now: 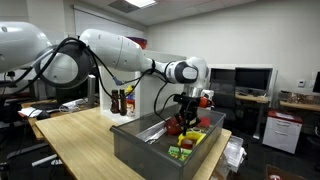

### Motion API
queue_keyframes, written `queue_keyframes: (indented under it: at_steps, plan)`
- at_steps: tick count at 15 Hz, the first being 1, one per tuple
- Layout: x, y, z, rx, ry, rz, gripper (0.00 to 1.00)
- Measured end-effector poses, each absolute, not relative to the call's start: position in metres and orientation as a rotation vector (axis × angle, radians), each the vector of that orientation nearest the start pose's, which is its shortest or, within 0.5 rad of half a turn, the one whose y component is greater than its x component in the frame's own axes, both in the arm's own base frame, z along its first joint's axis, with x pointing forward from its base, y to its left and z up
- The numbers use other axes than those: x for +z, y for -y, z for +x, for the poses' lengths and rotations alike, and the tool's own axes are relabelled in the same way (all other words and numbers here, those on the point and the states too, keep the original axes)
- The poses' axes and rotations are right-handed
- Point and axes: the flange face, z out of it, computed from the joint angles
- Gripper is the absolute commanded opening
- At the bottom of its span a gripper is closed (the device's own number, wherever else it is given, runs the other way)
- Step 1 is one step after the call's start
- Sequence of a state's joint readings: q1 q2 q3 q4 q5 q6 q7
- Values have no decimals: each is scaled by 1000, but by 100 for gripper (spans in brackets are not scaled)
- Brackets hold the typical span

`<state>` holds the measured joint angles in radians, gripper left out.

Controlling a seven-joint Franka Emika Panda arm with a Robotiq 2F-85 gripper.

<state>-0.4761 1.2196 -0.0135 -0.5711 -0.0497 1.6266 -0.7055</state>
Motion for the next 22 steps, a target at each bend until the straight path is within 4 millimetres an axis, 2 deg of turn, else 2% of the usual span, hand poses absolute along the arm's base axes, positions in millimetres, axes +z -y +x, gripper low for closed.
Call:
queue_keyframes:
  at_steps: [1,4,10,13,14,15,18,22]
  plan:
    - [241,370,695,264,358,-3069,27]
    - [242,370,695,262,358,-3069,39]
    - [252,362,702,145,342,-3007,75]
    - [260,367,701,81,313,-2980,89]
    - [262,370,700,59,301,-2968,96]
    - [264,373,699,36,286,-2952,100]
    - [264,380,696,-26,243,-2896,100]
    - [264,378,697,-77,227,-2840,100]
